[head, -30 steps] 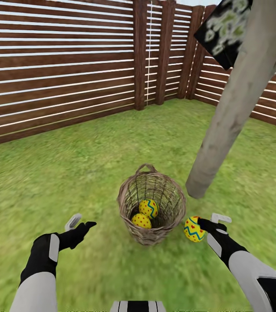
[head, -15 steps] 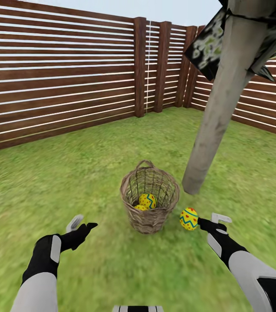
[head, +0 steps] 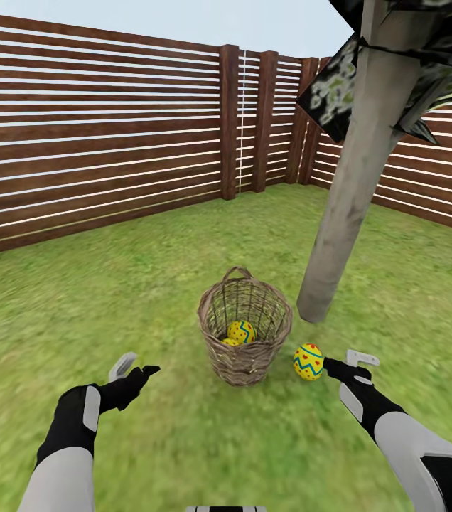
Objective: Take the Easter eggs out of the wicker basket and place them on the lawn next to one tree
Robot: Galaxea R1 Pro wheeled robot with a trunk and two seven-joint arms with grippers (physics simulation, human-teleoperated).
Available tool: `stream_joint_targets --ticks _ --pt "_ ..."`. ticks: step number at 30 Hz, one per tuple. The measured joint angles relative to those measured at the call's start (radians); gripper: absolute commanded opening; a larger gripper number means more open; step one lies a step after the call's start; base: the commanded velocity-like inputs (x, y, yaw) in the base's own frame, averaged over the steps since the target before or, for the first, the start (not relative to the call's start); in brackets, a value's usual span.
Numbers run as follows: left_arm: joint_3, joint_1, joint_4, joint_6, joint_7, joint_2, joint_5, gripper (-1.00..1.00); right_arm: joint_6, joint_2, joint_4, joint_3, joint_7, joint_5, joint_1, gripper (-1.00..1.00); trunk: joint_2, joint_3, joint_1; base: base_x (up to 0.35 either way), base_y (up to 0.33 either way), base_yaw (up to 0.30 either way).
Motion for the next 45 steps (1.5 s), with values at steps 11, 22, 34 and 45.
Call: stream_joint_targets --ticks 11,22,34,45 --pt "0.0 0.0 0.023 -0.001 0.0 0.0 -0.001 1.0 0.0 0.0 0.001 0.0 0.0 0.0 0.0 1.0 0.0 0.0 0.0 0.0 0.0 0.0" --pt "0.0 0.0 0.024 -0.001 0.0 0.001 -0.001 1.0 0.0 -0.001 -0.001 0.0 -0.001 0.0 0.0 1.0 0.0 0.0 0.0 0.0 0.0 0.0" --pt "-0.003 0.0 0.024 -0.001 0.001 0.001 -0.001 1.0 0.163 -0.025 -0.021 -0.002 -0.004 -0.003 -0.001 1.0 0.0 0.0 0.0 -0.009 0.0 0.0" --pt "-0.003 0.0 0.038 -0.002 0.002 0.0 -0.002 1.0 0.384 -0.058 -0.142 -0.022 0.0 0.0 0.0 1.0 0.0 0.0 0.001 -0.278 0.0 0.0"
